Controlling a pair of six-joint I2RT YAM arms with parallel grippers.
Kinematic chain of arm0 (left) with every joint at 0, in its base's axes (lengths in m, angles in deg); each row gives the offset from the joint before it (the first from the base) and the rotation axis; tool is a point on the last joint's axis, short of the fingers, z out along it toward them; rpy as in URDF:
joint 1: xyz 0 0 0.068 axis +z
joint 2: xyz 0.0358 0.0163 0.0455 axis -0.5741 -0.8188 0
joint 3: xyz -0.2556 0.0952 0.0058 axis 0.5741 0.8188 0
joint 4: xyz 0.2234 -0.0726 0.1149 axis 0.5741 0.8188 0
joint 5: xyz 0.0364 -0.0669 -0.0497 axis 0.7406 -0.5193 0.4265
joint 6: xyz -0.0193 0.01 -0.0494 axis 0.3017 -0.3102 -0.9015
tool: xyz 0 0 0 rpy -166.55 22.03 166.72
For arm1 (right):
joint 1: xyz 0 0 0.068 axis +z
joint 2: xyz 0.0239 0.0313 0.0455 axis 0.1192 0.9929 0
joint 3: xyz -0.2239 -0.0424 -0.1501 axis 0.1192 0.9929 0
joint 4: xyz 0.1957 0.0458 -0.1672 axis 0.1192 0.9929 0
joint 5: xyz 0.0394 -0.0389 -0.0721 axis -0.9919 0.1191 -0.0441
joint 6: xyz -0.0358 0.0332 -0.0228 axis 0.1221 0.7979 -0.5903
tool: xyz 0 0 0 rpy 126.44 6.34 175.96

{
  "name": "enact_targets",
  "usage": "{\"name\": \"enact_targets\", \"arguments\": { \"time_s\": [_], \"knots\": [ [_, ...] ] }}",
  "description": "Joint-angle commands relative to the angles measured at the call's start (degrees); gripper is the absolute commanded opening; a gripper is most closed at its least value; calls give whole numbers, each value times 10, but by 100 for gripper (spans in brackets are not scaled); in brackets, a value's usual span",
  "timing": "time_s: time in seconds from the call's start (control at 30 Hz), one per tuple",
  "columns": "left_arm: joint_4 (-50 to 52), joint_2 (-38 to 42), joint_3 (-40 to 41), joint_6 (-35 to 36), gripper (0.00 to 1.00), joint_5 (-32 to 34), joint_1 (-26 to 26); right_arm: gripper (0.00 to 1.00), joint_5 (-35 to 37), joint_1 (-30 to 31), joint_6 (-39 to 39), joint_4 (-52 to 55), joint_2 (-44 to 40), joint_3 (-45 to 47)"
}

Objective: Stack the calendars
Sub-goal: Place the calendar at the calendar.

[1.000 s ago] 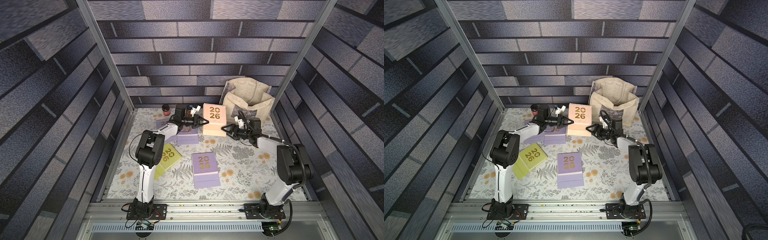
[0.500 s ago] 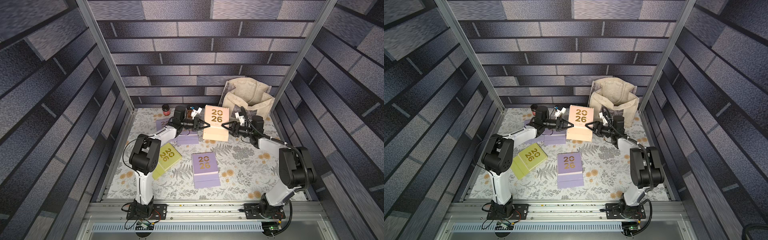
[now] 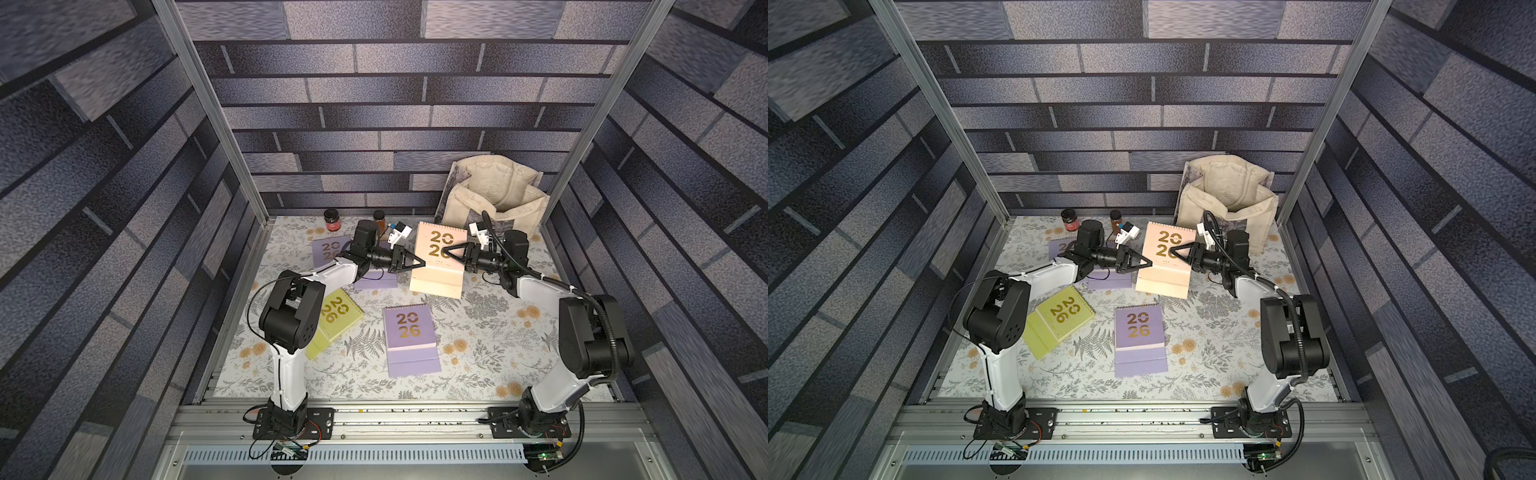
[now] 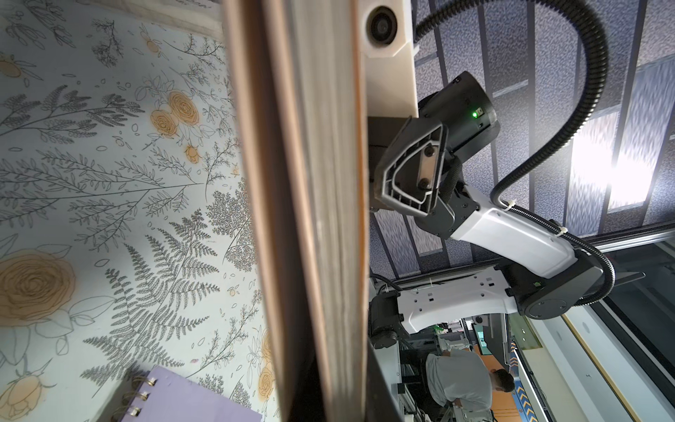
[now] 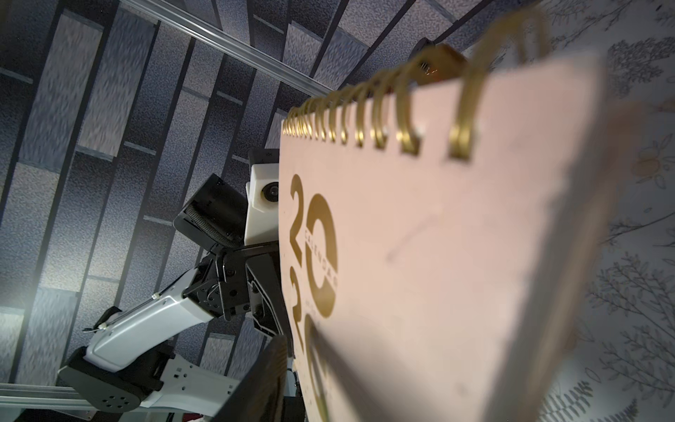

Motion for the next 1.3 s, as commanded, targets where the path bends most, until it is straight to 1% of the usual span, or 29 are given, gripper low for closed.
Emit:
{"name": "enact_targets", "arguments": {
  "time_s": [0.0, 0.13, 0.23, 0.33, 0.37, 0.43, 0.5, 0.6, 0.67, 0.7, 0.77, 0.8, 0.9, 0.93, 1.0, 1.07, 1.1, 1.13, 1.27],
  "knots": [
    [-27, 36, 2, 15, 0, -7, -2, 43, -11, 14, -3, -22, -17, -3],
    [-27, 37, 6, 16, 0, -5, -4, 27, -7, 20, -3, -23, -20, 2],
    [-22, 39, 6, 19, 0, -4, -4, 18, -3, 25, -3, -22, -26, 5],
    [11, 45, 1, 41, 1, 0, -3, 2, 1, 26, -2, -16, -34, 6],
    [25, 48, -1, 50, 4, 2, -3, 0, 3, 26, -2, -11, -37, 5],
    [65, 54, -10, 77, 19, 5, 0, 0, 3, 27, 0, -7, -42, 4],
    [104, 61, -15, 106, 44, 14, 4, 0, 4, 26, 5, -6, -51, 4],
    [141, 74, -13, 130, 70, 31, 18, 0, 9, 26, -4, 23, -76, 2],
    [166, 89, -8, 148, 91, 52, 32, 0, 13, 24, -14, 57, -90, -3],
    [178, 101, -2, 155, 100, 68, 41, 0, 18, 24, -17, 69, -99, -2],
    [204, 128, 7, 169, 100, 106, 55, 0, 25, 25, -15, 80, -115, 6],
    [233, 147, 9, 189, 100, 135, 60, 0, 28, 25, -20, 99, -121, 9],
    [337, 198, 15, 262, 100, 261, 56, 0, 33, 33, -60, 166, -141, 20],
    [361, 216, 21, 278, 100, 314, 47, 0, 40, 39, -81, 198, -149, 25],
    [383, 250, 42, 284, 100, 429, 29, 0, 61, 61, -124, 261, -161, 33],
    [372, 287, 79, 279, 100, 485, 17, 0, 73, 89, -145, 290, -165, 43],
    [362, 307, 101, 270, 100, 506, 13, 0, 79, 104, -146, 293, -167, 52],
    [356, 323, 118, 265, 100, 512, 13, 0, 85, 115, -143, 288, -168, 62],
    [349, 379, 181, 254, 100, 516, 13, 0, 101, 154, -124, 258, -169, 98]
  ]
}}
